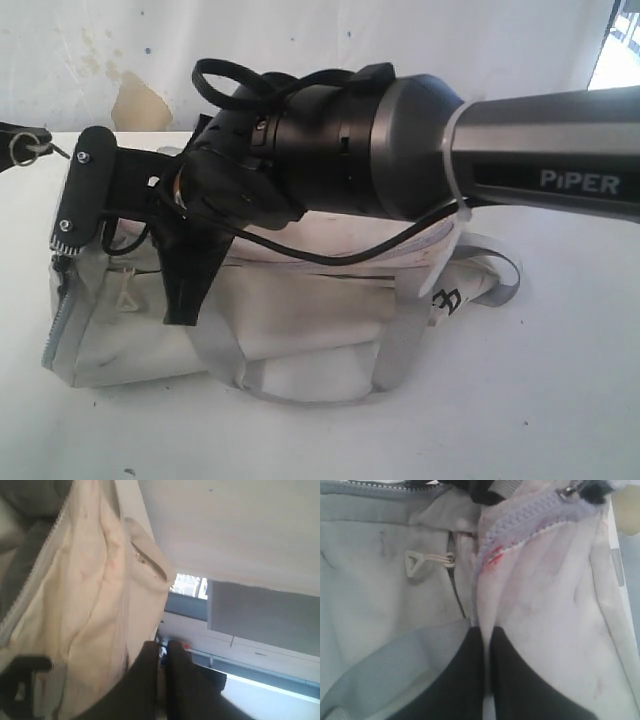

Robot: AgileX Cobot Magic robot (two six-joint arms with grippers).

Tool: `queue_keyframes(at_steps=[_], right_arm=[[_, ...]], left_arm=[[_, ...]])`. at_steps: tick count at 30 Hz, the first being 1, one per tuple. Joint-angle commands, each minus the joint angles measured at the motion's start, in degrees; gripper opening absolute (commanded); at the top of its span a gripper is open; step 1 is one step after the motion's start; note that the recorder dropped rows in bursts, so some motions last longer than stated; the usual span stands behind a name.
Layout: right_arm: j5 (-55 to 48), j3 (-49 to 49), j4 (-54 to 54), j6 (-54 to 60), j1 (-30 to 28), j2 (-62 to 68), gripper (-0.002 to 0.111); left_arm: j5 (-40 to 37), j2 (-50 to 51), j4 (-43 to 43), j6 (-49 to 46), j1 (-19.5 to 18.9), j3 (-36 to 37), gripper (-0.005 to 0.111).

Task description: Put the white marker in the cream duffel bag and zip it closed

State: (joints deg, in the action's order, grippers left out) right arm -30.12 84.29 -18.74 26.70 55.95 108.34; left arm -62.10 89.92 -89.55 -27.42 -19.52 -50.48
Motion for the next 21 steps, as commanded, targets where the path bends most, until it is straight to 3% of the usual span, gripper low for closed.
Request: queue_keyframes(at_steps=[1,7,17,21], right_arm=[[-12.61,-1.66,1.02,1.5,-0.37,0.23,0.0],[-12.59,-1.66,1.02,0.74,-0.37,0.23,0.0],[-9.17,-1.66,-1.56,-7.95,-3.91,1.21,0.0],[-6.95,-1.66,-1.56,-10.35,-5.96,1.21,0.0]], left_arm=[[12.47,-0.42,-10.4,-1.71,-2.01,-3.85,0.0],[16.99,1.69,-10.4,-7.47,-2.01,-7.03,0.0],[16.34,8.15,-10.4,-15.11,-2.01,-9.62,0.0],[12.94,8.82,-10.4,-24.44,-2.01,-9.62,0.0]])
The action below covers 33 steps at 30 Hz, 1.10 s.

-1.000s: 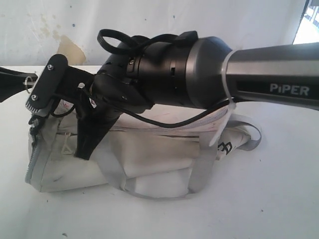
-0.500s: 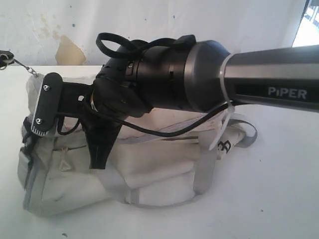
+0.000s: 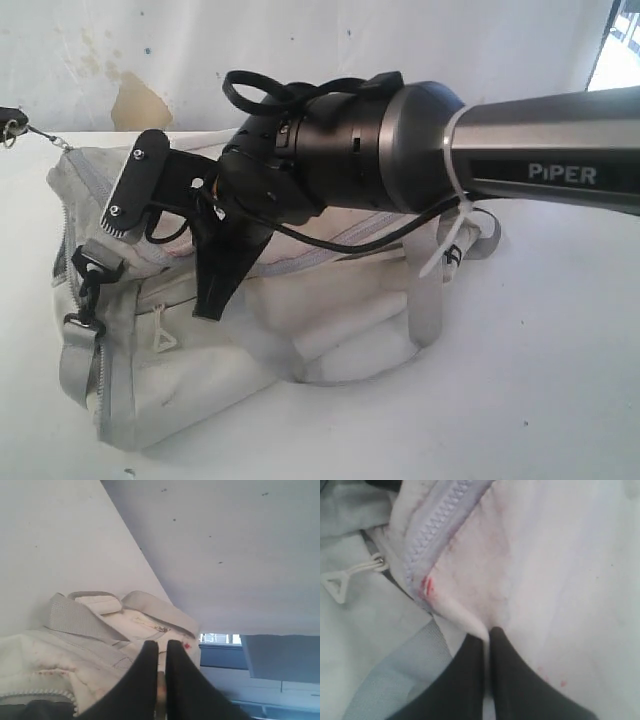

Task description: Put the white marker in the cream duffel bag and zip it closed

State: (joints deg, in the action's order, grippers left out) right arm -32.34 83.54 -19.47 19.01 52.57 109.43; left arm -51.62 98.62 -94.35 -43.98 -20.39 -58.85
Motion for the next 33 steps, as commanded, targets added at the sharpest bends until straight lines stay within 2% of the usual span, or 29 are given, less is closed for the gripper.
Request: queue_keyframes(at_steps=[1,4,6,8,12,16,18,20,22,27,30,33], right_arm=[[-3.59,-0.92,-0.7,-3.16,-3.32,0.11,0.0],[-1.57,-0.92,-0.7,-3.25,-3.58,0.11,0.0],[-0.12,-0.92,-0.7,-3.25,-3.58,0.11,0.0],[0.88,-0.92,0.5,-3.25,-3.58,0.11,0.006],[1.27,-0.92,1.2,-3.25,-3.58,0.11,0.031],[1.27,-0.92,1.2,-6.37,-3.58,0.11,0.059],[1.27,-0.92,1.2,-9.32,-3.58,0.11,0.064],[0.85,-0.92,1.2,-13.06,-3.58,0.0,0.065],[-0.58,-0.8,1.2,-16.65,-3.58,-0.33,0.065],[-3.74,-0.54,2.19,-17.2,-3.58,-2.23,0.065],[-12.68,2.32,5.58,-17.71,-3.58,-2.55,0.065],[-19.33,5.8,9.01,-17.71,-3.58,-2.65,0.065]], left_arm=[[1.67,0.12,-5.6,-10.5,-1.14,-1.26,0.0],[-1.11,0.12,-5.6,-15.93,-1.14,-1.26,0.003],[-3.43,0.12,-5.6,-17.32,-1.14,-1.26,0.016],[-5.44,0.12,-5.6,-17.65,-1.14,-1.26,0.032],[-7.53,0.12,-5.6,-17.65,-1.14,-1.26,0.054],[-8.59,0.12,-5.6,-19.72,-1.14,-1.26,0.068],[-8.95,0.0,-5.6,-21.29,-1.14,-1.26,0.068],[-7.86,-0.49,-5.07,-21.54,-1.14,-1.26,0.068],[-3.47,-2.18,-0.11,-21.54,-1.14,-1.26,0.067],[0.48,-6.19,6.02,-20.37,-1.14,-1.26,0.066],[5.06,-10.23,14.83,-15.91,-1.14,-1.26,0.054],[6.92,-13.57,25.6,-9.59,-0.77,-1.26,0.054]])
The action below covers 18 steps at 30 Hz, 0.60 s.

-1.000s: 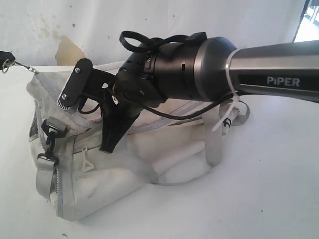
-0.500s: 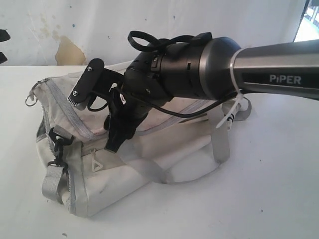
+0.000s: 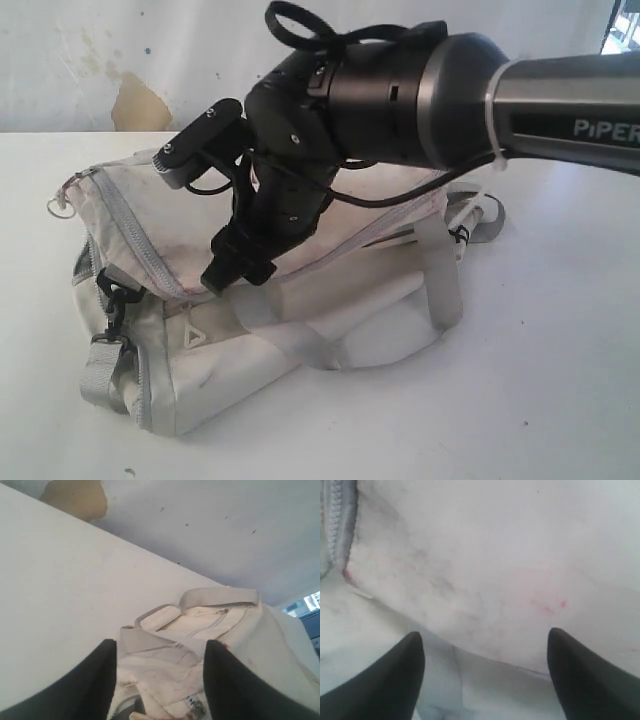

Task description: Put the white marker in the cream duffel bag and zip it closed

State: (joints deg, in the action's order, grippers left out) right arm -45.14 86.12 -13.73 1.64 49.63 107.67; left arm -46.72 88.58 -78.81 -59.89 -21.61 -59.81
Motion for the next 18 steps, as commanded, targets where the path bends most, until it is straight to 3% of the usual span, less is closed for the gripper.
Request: queue_keyframes(at_steps=[1,5,12,18], right_arm=[[-7.59,3.94,3.91,-0.34,-0.64,-0.89,0.065],[-13.56,6.6,6.35,-0.48,-0.78,-0.89,0.061],[-17.7,7.0,16.74,-0.48,-6.44,-0.89,0.035],[-20.83,7.0,22.52,-0.48,-13.18,-0.89,0.016]], left_arm=[[2.63,-4.2,13.1,8.17,0.9,-0.3,0.054],[5.78,-7.77,25.4,16.06,5.64,-0.3,0.054],[6.6,-9.94,47.82,34.91,11.72,-0.3,0.054],[2.81,-9.94,60.35,46.86,15.38,-0.3,0.052]])
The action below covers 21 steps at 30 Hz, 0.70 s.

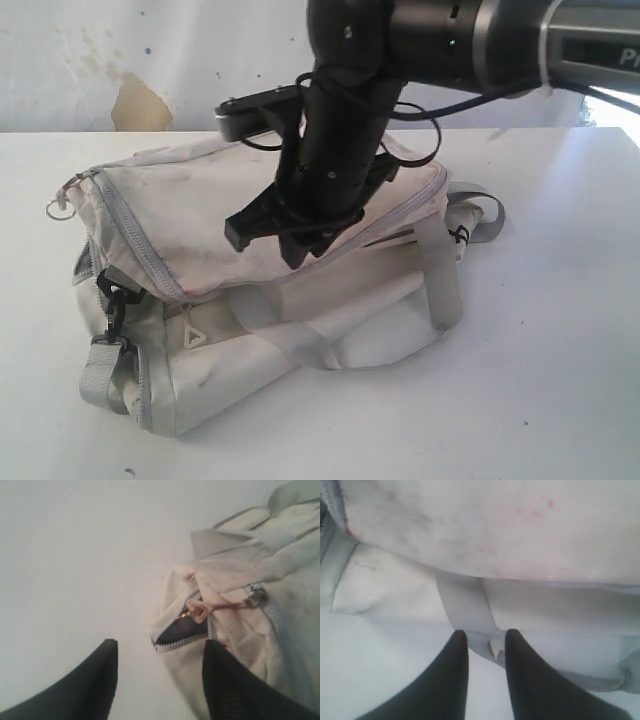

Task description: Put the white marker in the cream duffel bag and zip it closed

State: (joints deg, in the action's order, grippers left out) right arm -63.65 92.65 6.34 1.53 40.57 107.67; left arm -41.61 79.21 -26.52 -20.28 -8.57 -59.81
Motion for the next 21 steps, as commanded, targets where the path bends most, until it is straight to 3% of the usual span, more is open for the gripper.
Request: queue_keyframes(at_steps=[1,6,11,18,21], right_arm=[[-2.95,0.47,2.66,-0.38,-5.08,-0.89,0.013],[-4.6,-0.03,2.85,-0.38,-9.06,-1.38,0.0],[-1.85,-4.16,2.85,-0.28,-14.08,-4.7,0.0],[-1.3,-9.59,2.85,0.54,-22.85,-8.95,0.0],[-0.88,-11.3,2.85,1.16,-26.97,-10.02,0.0]], left_arm=[[-2.84,-0.57,9.78,9.27,2.98,-0.3,0.051],[-5.23,-0.57,19.18,16.6,7.05,-0.18,0.035],[-6.12,-0.57,22.6,18.94,9.35,-0.18,0.025],[-8.24,-0.57,23.14,20.28,9.31,-0.18,0.023],[-8.47,-0.57,23.25,20.28,9.38,-0.18,0.015]])
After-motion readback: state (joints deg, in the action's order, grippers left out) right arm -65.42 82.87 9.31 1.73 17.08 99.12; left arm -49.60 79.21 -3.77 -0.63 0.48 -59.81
